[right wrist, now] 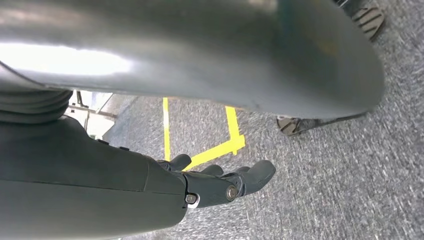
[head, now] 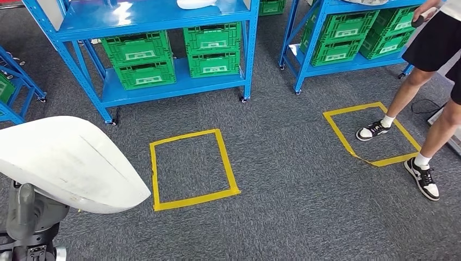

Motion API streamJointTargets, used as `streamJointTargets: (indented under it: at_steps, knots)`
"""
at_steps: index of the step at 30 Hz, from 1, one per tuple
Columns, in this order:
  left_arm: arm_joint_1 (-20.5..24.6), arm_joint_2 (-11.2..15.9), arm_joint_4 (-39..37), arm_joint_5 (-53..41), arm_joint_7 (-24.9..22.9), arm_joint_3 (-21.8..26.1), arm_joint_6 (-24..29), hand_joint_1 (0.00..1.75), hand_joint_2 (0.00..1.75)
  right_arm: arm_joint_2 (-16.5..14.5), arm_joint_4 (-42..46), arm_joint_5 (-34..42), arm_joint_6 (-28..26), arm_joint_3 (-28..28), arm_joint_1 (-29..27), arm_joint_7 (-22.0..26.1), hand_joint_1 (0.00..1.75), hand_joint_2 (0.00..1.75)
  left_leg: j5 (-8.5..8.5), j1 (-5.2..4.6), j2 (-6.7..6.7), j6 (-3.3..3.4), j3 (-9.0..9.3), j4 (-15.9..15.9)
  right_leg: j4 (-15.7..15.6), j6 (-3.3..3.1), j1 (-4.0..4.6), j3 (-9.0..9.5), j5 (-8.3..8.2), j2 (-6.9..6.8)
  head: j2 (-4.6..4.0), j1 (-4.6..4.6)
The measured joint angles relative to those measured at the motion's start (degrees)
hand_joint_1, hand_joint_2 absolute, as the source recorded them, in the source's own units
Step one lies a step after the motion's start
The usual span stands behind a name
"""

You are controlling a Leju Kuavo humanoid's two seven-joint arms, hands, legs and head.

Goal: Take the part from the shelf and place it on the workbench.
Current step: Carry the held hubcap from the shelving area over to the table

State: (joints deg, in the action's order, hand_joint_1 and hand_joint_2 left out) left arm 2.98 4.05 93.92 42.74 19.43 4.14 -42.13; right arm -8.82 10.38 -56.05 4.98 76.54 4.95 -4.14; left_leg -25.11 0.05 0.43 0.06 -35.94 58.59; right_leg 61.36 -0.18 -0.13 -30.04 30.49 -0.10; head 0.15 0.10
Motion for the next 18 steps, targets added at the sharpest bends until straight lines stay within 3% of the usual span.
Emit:
streamJointTargets:
  at_steps: [1, 2, 4, 5, 6, 8, 9, 10, 11, 12, 13, 14, 16, 18]
  knots:
    - [0.0, 0.0, 0.0, -0.2, 0.1, 0.0, 0.1, 1.75, 1.75, 0.0, 0.0, 0.2, 0.0, 0.0, 0.1, 0.2, 0.00, 0.00, 0.41, -0.01, 0.06, -0.33, -0.22, 0.1, -2.7, -0.25, 0.16, 1.64, 0.54, 0.05, 0.00, 0.03]
    - [0.0, 0.0, 0.0, -0.3, 0.2, 0.0, 0.2, 1.75, 1.75, 0.0, 0.0, 0.3, 0.0, 0.0, 0.1, 0.2, 0.00, 0.00, 0.89, 0.00, 0.13, -0.70, -0.33, 0.0, -3.9, -0.47, 0.33, 2.15, 0.89, 0.09, 0.00, 0.05]
    - [0.0, 0.1, -0.1, -0.8, 0.2, 0.0, 0.3, 1.75, 1.75, 0.0, 0.0, 0.1, -0.1, 0.0, 0.1, 0.0, 0.00, 0.00, 1.43, 0.07, 0.12, -1.42, -0.52, -0.1, -4.3, -1.08, 0.25, 1.39, -0.01, -0.03, 0.00, 0.10]
    - [0.1, 0.2, -0.3, -1.3, -0.1, 0.0, 0.6, 1.75, 1.75, 0.0, 0.0, -0.1, -0.2, 0.0, 0.1, -0.3, 0.00, 0.00, 0.55, 0.10, 0.01, -1.73, -0.93, 0.4, -4.5, -1.47, 0.10, 0.86, -0.53, -0.15, 0.00, 0.08]
    - [0.1, 0.4, -0.5, -2.2, -0.4, 0.1, 1.0, 1.75, 1.75, -0.1, 0.0, -0.4, -0.3, 0.0, 0.1, -0.6, 0.00, 0.00, -1.34, 0.14, -0.10, -2.02, -1.54, 1.9, -4.7, -1.83, -0.06, 0.25, -1.10, -0.32, 0.00, 0.02]
    - [0.2, 0.9, -1.1, -4.8, -0.7, 0.1, 2.3, 1.75, 1.75, -0.1, 0.0, -1.0, -0.4, 0.0, 0.1, -0.5, 0.00, 0.00, -6.78, 0.35, -0.22, -2.51, -3.31, 8.2, -4.8, -2.25, -0.15, -1.14, -2.19, -0.68, 0.00, -0.07]
    - [0.1, 1.1, -1.4, -6.0, -0.6, 0.2, 2.9, 1.75, 1.75, 0.0, 0.0, -1.3, -0.3, 0.0, 0.0, -0.1, 0.00, 0.00, -8.50, 0.42, -0.22, -2.72, -4.06, 12.0, -4.7, -2.29, -0.13, -1.93, -2.81, -0.92, 0.00, -0.09]
    - [0.0, 1.2, -1.6, -6.8, -0.4, 0.4, 3.2, 1.75, 1.75, 0.0, 0.0, -1.5, -0.3, 0.0, 0.0, 0.4, 0.00, 0.00, -8.78, 0.46, -0.22, -2.86, -4.44, 15.0, -4.6, -2.28, -0.12, -2.74, -3.40, -1.21, 0.00, -0.09]
    - [0.0, 1.3, -1.8, -7.2, -0.1, 0.6, 3.4, 1.75, 1.75, 0.0, 0.0, -1.8, -0.2, 0.0, 0.0, 0.8, 0.00, 0.00, -7.72, 0.47, -0.20, -2.93, -4.13, 16.4, -4.5, -2.21, -0.12, -3.47, -3.93, -1.54, 0.00, -0.10]
    - [0.0, 1.4, -1.9, -7.4, 0.2, 0.9, 3.4, 1.75, 1.75, 0.0, 0.0, -2.0, -0.1, 0.0, -0.1, 1.0, 0.00, 0.00, -5.90, 0.48, -0.09, -2.93, -2.82, 15.8, -4.3, -2.11, -0.13, -4.16, -4.39, -1.96, 0.00, -0.10]
    - [0.0, 1.4, -1.8, -7.3, 0.5, 1.1, 3.4, 1.75, 1.75, 0.0, 0.0, -2.3, -0.1, -0.1, -0.1, 1.1, 0.00, 0.00, -4.26, 0.48, 0.35, -2.88, -0.45, 13.1, -4.1, -1.95, -0.14, -4.75, -4.76, -2.40, 0.00, -0.11]
    - [0.0, 1.4, -1.8, -7.2, 0.7, 1.2, 3.3, 1.75, 1.75, 0.0, 0.0, -2.6, 0.0, -0.1, -0.1, 0.9, 0.00, 0.00, -3.81, 0.37, 1.26, -2.79, 2.73, 8.8, -3.8, -1.73, -0.07, -5.20, -5.05, -2.86, 0.00, -0.11]
    - [0.0, 1.4, -1.6, -7.0, 0.7, 1.4, 3.1, 1.75, 1.75, 0.0, 0.0, -3.2, 0.0, -0.3, -0.1, 0.5, 0.00, 0.00, -5.25, 0.00, 2.75, -2.12, 7.91, 0.8, -3.2, -1.15, 0.11, -5.72, -5.53, -3.84, 0.00, -0.08]
    - [-0.5, 1.3, -1.3, -7.1, 0.8, 1.6, 2.8, 1.75, 1.75, 0.0, 0.0, -3.5, 0.2, -0.5, -0.1, 0.2, 0.00, 0.00, -6.45, -0.27, 2.46, -1.14, 8.95, -2.1, -3.1, -0.51, 0.15, -5.75, -5.97, -4.96, 0.00, -0.05]
